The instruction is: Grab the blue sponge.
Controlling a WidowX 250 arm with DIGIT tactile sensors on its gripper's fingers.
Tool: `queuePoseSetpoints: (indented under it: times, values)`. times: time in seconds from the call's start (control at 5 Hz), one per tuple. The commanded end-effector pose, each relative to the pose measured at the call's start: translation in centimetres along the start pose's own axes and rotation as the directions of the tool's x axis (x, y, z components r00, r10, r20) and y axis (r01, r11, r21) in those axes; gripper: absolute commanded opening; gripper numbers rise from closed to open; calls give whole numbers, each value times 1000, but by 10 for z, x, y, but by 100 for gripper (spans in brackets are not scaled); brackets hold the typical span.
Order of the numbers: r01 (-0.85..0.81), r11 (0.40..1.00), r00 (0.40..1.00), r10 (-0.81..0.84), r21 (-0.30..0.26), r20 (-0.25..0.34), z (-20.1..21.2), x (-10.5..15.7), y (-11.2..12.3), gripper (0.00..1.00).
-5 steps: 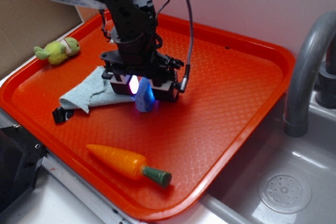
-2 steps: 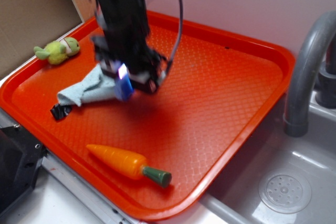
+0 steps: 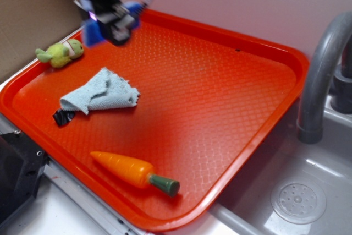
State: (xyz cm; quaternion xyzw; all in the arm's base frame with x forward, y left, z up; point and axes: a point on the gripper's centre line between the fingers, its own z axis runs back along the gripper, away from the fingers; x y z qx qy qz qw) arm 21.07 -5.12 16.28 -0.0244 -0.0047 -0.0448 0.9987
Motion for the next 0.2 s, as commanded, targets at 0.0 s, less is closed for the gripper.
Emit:
queuePoseSetpoints:
  times: [0.0]
  values:
    - [16,998,999,-15,-53,28,23,-8,12,0]
